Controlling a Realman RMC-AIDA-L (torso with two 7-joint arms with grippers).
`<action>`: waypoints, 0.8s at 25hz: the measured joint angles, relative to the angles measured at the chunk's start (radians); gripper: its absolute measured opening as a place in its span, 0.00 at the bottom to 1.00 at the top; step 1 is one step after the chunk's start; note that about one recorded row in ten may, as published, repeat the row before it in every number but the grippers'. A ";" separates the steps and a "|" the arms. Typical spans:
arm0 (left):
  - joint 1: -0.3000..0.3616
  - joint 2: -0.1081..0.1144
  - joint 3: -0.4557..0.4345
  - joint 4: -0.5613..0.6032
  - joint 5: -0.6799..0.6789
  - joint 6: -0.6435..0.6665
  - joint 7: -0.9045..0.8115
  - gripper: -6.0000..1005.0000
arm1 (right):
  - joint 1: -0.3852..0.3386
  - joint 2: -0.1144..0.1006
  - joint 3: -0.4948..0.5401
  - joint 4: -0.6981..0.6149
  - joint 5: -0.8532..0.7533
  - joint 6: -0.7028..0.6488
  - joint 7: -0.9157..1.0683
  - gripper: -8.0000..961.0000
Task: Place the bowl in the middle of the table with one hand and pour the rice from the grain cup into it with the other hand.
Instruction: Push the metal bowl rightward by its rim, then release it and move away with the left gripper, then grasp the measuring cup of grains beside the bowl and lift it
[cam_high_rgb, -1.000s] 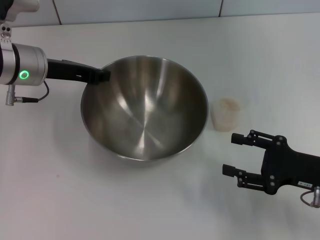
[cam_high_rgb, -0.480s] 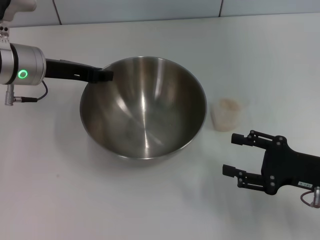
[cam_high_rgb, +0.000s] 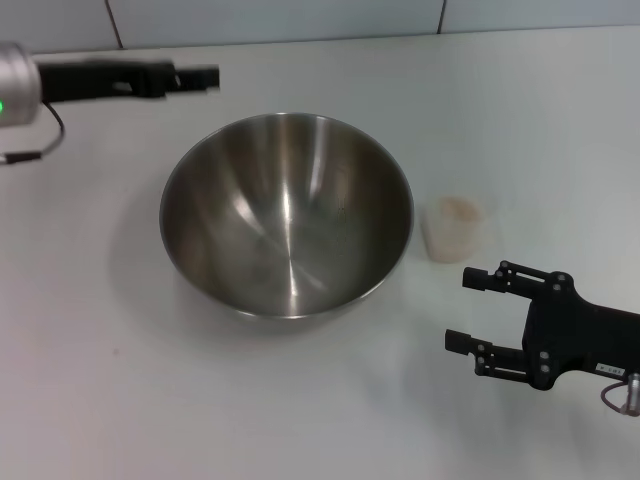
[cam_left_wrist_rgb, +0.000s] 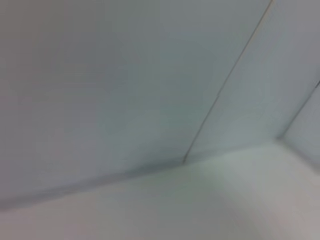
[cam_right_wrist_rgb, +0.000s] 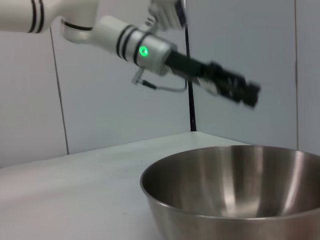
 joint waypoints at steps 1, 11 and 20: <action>0.000 0.000 0.000 0.000 0.000 0.000 0.000 0.72 | 0.000 0.000 0.000 0.000 0.000 0.001 0.000 0.80; 0.232 0.002 -0.166 -0.026 -0.524 0.217 0.612 0.80 | 0.000 0.000 0.006 0.000 0.001 0.005 0.000 0.80; 0.374 0.048 -0.258 -0.242 -0.589 0.529 1.029 0.82 | 0.000 0.000 0.012 0.000 0.002 0.007 0.000 0.80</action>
